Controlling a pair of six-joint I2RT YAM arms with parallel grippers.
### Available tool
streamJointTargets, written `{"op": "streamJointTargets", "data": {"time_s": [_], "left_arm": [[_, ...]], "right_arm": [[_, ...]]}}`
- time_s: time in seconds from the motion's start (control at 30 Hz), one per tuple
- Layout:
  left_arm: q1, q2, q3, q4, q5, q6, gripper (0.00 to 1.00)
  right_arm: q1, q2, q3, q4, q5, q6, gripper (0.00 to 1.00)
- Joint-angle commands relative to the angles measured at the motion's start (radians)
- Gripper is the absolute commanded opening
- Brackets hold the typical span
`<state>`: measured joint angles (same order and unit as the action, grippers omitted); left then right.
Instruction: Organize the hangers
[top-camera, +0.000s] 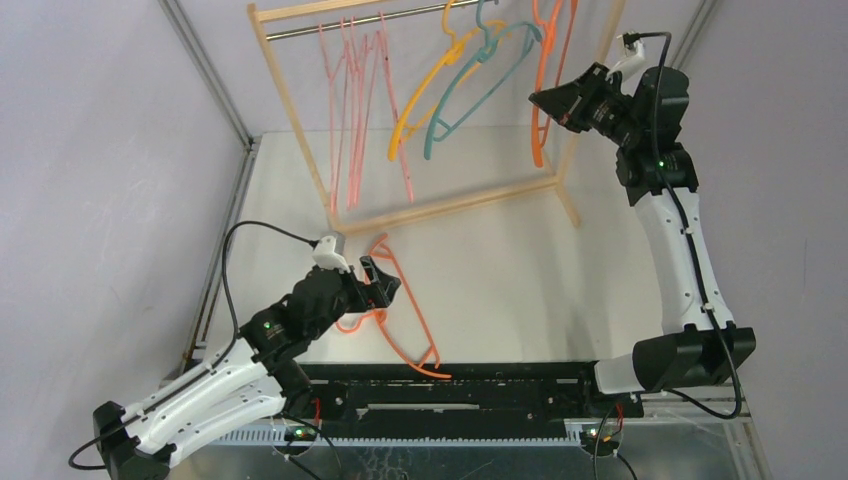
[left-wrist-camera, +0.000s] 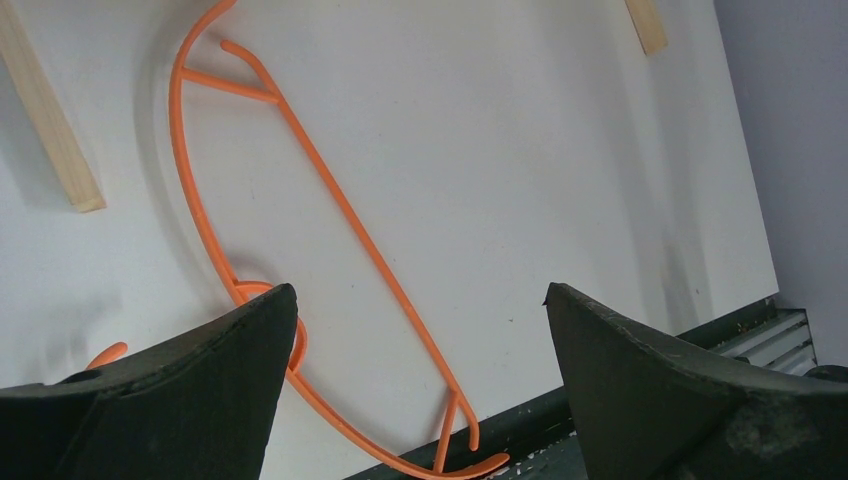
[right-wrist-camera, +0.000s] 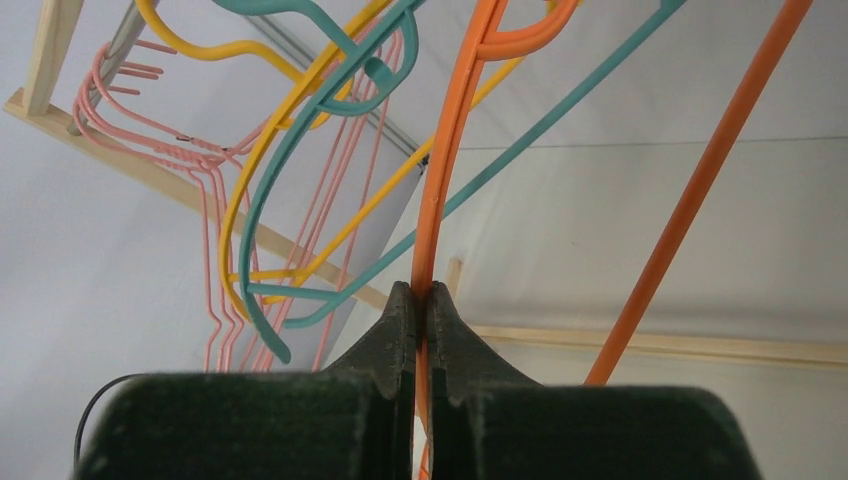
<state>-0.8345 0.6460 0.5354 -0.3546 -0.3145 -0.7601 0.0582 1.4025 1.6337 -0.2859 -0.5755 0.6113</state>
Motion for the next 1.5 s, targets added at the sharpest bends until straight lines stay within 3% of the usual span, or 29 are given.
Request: {"op": "streamJointTargets", "data": {"time_s": [0.0,0.23,0.83,1.47], "left_arm": [[0.009,0.008,-0.005,0.021,-0.007,0.005,0.99],[0.011,0.026,-0.007,0.043,0.003,0.005,0.99],[0.012,-0.021,-0.028,0.027,-0.024,-0.019,0.99],[0.012,-0.046,-0.029,0.0,-0.035,-0.012,0.99]], "right_arm": [[0.002,-0.014,0.058,0.066,0.017,-0.014,0.0],[0.017,-0.041,0.072,-0.008,0.067,-0.08,0.0],[0.018,0.085,0.251,-0.193,0.186,-0.117,0.0],[0.015,0.127,0.244,-0.202,0.237,-0.093,0.0]]}}
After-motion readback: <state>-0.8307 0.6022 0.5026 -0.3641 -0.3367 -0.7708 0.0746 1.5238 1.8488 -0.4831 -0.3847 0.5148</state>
